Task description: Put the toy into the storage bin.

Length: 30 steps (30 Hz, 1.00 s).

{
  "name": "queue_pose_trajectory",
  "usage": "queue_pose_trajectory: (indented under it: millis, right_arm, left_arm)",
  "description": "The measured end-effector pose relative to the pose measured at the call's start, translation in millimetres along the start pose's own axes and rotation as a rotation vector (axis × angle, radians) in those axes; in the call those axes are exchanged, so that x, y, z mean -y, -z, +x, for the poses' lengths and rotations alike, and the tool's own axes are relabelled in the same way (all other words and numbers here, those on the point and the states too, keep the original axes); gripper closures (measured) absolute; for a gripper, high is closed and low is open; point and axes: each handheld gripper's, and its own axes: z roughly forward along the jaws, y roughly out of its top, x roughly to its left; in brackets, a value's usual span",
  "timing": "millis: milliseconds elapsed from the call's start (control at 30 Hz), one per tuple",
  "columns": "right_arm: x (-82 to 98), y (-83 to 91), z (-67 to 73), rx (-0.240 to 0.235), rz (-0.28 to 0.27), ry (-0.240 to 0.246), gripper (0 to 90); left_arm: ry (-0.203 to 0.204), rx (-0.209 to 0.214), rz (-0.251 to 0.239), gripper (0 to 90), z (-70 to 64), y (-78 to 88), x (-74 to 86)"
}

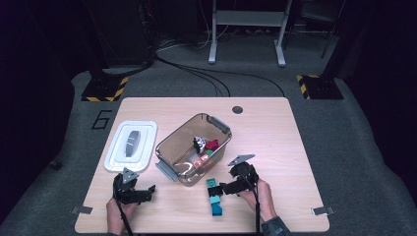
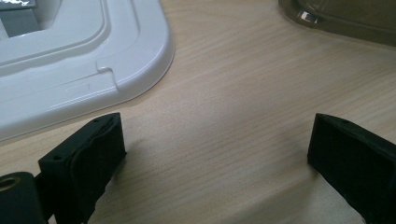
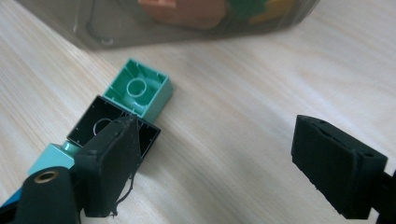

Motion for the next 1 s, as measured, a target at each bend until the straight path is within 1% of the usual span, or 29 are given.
queue_pose_trajectory:
  millis: [67, 200, 300, 367, 500, 567, 633, 733, 800, 967, 1000]
  right_arm:
    - [1.8, -4.4, 2.0, -0.009, 0.002, -0.005, 14.8]
    - [2.3, -11.8, 5.4, -0.016, 0.012, 0.001, 14.9]
    - [2.0, -14.0, 6.2, 0.003, 0.021, 0.005, 15.1]
    - [2.6, -14.0, 4.4, 0.015, 0.029, 0.009, 15.3]
    - [5.4, -11.0, -2.5, 0.048, 0.038, 0.001, 16.0]
    - [7.3, -8.4, -6.3, 0.058, 0.039, -0.009, 16.3]
    - [10.0, -5.0, -10.6, 0.08, 0.044, -0.018, 16.4]
    - [14.2, -0.1, -17.5, 0.091, 0.045, -0.03, 16.6]
    - [18.1, 4.1, -22.6, 0.115, 0.046, -0.043, 16.8]
    - [26.7, 14.2, -32.2, 0.118, 0.036, -0.073, 16.4]
    - [27.5, 15.8, -33.4, 0.117, 0.03, -0.071, 16.1]
  left_arm:
    - [0.0, -0.001, 0.0, 3.9, -0.1, 0.1, 0.0]
    - [0.002, 0.0, -0.003, 3.9, -0.1, -0.2, 0.1]
    - [0.002, 0.0, -0.003, 3.9, -0.1, -0.2, 0.1]
    - [0.002, 0.0, -0.003, 3.9, -0.1, -0.2, 0.1]
    - [0.002, 0.001, -0.003, 3.9, 0.0, -0.2, 0.1]
    - [0.002, 0.001, -0.003, 3.9, 0.1, -0.2, 0.1]
    - [0.002, 0.001, -0.003, 3.9, 0.1, -0.3, 0.1]
    - [0.002, 0.001, -0.003, 3.9, 0.1, -0.3, 0.1]
    - [0.003, 0.001, -0.003, 3.9, 0.1, -0.3, 0.1]
    - [0.003, 0.001, -0.004, 3.9, 0.1, -0.3, 0.1]
    - [0.003, 0.001, -0.003, 3.9, 0.1, -0.3, 0.1]
